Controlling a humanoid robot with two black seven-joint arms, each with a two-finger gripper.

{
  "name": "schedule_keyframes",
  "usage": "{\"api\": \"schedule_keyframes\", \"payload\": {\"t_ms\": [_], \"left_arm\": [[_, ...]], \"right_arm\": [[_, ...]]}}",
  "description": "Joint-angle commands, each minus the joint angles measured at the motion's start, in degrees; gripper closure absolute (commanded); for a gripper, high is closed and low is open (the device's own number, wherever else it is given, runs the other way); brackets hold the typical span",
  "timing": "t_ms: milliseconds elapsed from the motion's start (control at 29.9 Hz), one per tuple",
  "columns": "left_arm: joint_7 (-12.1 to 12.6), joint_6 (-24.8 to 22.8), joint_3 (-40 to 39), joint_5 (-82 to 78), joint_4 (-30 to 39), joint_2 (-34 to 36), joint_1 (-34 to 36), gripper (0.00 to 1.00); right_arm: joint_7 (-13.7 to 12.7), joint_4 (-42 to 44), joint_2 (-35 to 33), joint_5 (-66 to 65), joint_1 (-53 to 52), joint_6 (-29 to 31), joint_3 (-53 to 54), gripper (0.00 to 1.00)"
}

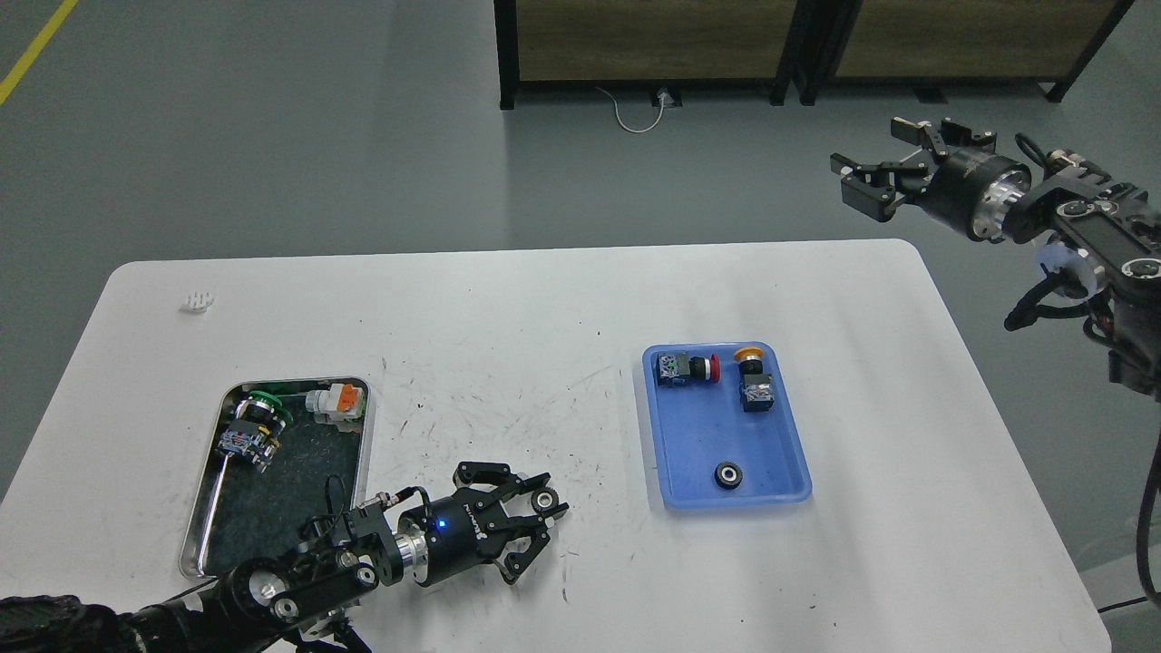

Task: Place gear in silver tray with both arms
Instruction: 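Carry the gear with the left gripper into the silver tray and release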

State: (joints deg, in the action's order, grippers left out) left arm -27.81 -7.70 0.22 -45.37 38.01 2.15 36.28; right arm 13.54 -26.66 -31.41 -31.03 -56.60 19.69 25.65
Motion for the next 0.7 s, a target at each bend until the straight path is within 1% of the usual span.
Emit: {"api": "schedule_keyframes", "payload": {"t_ms": [0,167,401,535,668], "left_arm": [[0.21,0.14,0.04,0.01,0.05,0.13,0.10,0.70],[0.74,0.14,-1.36,0.45,1.19,1.09,0.98,0.70],[1.79,-0.64,-2.42,5.11,2.16,4.69,6.16,0.70],[2.58,-1.52,-2.51,6.69,3.21,8.99,7.31,0.70],[2.67,-2.66,-2.60,9.24,5.84,14.88,7.58,0.69]], "right_arm": [[0.00,0.03,-0.06,0.00,0.00,0.00,0.01,0.14],[0.00,0.03,-0.06,0.00,-0.17,0.00,0.01,0.14],[0.00,0.38,-0.06,0.00,0.27,0.00,-0.08,0.14],[0.00,0.47,-0.06,0.00,0.44,0.00,-0.16,0.14],[0.09,1.08,0.12,0.00,0.70,0.00,-0.16,0.14]]}}
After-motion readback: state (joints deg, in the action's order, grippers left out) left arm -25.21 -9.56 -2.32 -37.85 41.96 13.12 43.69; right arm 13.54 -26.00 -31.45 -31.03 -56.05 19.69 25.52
